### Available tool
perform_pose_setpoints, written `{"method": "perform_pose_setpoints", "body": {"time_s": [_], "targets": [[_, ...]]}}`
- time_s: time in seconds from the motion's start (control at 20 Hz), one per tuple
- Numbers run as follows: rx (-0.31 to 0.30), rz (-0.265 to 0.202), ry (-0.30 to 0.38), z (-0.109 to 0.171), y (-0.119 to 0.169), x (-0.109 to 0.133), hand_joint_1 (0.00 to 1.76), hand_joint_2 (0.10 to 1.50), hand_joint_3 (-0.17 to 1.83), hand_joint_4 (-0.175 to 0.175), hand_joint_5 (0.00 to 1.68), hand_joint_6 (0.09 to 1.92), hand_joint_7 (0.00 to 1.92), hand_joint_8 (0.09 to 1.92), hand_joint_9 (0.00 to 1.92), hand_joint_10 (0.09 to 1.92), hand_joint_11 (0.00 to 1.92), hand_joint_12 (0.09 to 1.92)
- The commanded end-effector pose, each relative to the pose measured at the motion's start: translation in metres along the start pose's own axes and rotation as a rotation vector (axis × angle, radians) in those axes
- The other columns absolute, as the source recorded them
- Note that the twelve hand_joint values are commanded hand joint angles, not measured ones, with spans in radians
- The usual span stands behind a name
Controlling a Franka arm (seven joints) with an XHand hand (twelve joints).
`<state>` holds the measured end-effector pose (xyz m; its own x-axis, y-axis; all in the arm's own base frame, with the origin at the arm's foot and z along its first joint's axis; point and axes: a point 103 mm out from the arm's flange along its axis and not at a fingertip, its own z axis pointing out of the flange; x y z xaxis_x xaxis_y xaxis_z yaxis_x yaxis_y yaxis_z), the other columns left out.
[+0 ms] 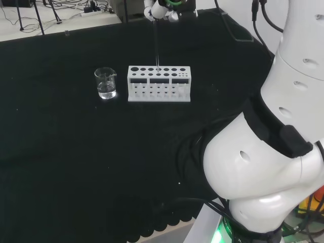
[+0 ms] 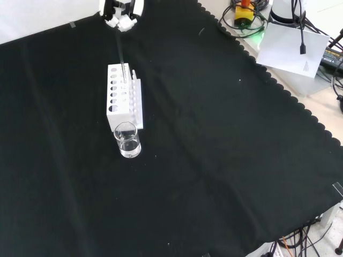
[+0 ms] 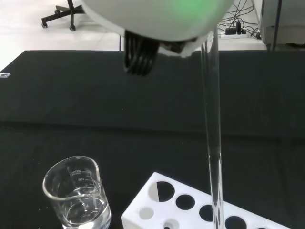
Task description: Put the glass rod back on the white test tube rack.
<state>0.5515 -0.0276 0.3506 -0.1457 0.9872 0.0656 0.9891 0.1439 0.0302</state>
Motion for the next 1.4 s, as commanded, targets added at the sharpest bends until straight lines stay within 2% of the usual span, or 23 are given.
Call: {"method": "perform_pose_setpoints", "body": {"time_s": [0.05, 0.55, 0.85, 1.4], "targets": [[0.010, 0.003, 0.003, 0.005, 0.008, -0.003, 1.21, 0.57, 0.91, -0.175, 1.18, 0.95, 1.55, 1.06, 1.89, 0.76, 1.84, 0.75], [0.028, 0.008, 0.014, 0.023, 0.017, -0.010, 1.21, 0.57, 0.91, -0.175, 1.18, 0.95, 1.55, 1.06, 1.89, 0.76, 1.84, 0.75], [0.021, 0.023, 0.020, 0.021, 0.015, -0.016, 1.21, 0.57, 0.91, -0.175, 1.18, 0.95, 1.55, 1.06, 1.89, 0.76, 1.84, 0.75], [0.085, 0.046, 0.042, 0.067, 0.007, -0.029, 1.21, 0.57, 0.91, -0.175, 1.18, 0.95, 1.55, 1.06, 1.89, 0.76, 1.84, 0.75]]}}
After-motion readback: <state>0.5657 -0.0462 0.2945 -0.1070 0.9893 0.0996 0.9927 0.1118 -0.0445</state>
